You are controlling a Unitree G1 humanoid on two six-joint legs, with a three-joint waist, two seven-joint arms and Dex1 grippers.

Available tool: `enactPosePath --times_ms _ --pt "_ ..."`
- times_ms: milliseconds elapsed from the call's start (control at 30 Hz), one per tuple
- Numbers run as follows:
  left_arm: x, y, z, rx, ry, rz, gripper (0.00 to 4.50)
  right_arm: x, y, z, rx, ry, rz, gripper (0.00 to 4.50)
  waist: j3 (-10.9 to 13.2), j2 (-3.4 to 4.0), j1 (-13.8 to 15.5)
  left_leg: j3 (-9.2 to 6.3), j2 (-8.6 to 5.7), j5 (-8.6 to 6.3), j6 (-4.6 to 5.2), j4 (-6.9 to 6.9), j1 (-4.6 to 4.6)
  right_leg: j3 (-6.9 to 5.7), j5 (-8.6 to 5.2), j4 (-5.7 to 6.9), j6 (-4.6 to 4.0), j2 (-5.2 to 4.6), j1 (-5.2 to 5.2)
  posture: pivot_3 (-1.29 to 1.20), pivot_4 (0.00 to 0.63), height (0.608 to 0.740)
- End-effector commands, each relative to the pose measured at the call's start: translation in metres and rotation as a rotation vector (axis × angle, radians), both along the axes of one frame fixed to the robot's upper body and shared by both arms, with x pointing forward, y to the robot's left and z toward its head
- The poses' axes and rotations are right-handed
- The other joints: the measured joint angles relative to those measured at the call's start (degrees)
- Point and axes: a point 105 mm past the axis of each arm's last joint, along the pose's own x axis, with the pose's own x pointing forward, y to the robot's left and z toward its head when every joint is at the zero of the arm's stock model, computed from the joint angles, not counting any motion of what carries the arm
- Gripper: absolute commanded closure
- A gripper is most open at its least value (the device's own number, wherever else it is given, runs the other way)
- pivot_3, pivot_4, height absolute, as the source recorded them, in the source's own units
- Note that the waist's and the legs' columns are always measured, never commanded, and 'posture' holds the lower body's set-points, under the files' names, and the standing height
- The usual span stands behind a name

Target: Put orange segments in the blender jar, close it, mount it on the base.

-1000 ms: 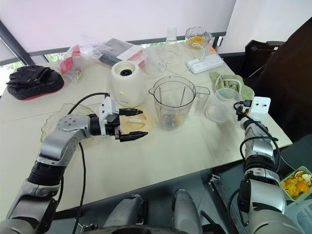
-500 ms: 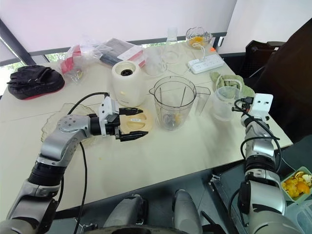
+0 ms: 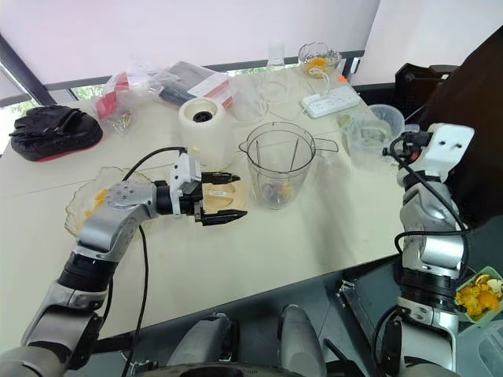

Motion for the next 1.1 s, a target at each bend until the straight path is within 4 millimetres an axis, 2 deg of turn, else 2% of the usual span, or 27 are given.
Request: enactPosePath --times_ms 33,267,467,600,733,1100 --pt "0.0 -0.006 0.007 -0.004 -0.033 -0.041 0.0 -0.014 0.014 0.042 -0.048 -0.105 0.037 4.48 0.0 0.0 0.1 0.01 0.0 0.0 0.0 0.0 0.0 0.0 0.0 0.0 0.0 0.0 0.0 0.0 0.15 0.74" --pt "0.002 -0.008 0.006 0.003 -0.034 -0.059 0.0 -0.024 0.036 0.073 -0.157 -0.143 0.109 4.48 0.0 0.0 0.1 0.01 0.0 -0.01 0.02 0.0 -0.02 -0.01 0.0 -0.01 0.0 0.0 0.0 0.0 0.15 0.74" --pt "0.002 -0.01 0.005 0.005 -0.037 -0.069 0.0 -0.029 0.046 0.097 -0.327 -0.167 0.141 4.48 0.0 -0.01 0.1 0.03 0.01 -0.05 0.08 0.0 -0.02 -0.03 0.0 -0.02 0.01 0.01 0.0 0.0 0.15 0.74" --pt "0.0 -0.01 0.004 0.005 -0.036 -0.071 0.0 -0.03 0.062 0.112 -0.513 -0.195 0.164 4.48 0.0 -0.01 0.0 0.04 0.01 -0.06 0.11 0.0 -0.03 -0.03 0.0 -0.07 0.01 0.01 -0.01 0.0 0.15 0.74" --pt "0.0 -0.011 0.003 0.005 -0.035 -0.069 0.0 -0.027 0.081 0.114 -0.699 -0.203 0.202 4.48 0.0 -0.01 0.0 0.06 0.02 -0.06 0.1 0.0 -0.03 -0.03 -0.01 -0.09 0.01 0.02 -0.02 0.0 0.15 0.74" --pt "-0.002 -0.007 0.002 0.003 -0.032 -0.038 0.0 -0.02 0.109 0.114 -0.865 -0.251 0.255 4.48 0.0 -0.02 0.1 0.07 0.02 -0.02 0.03 0.0 -0.09 -0.04 -0.01 -0.34 0.01 0.01 -0.02 0.0 0.15 0.74"
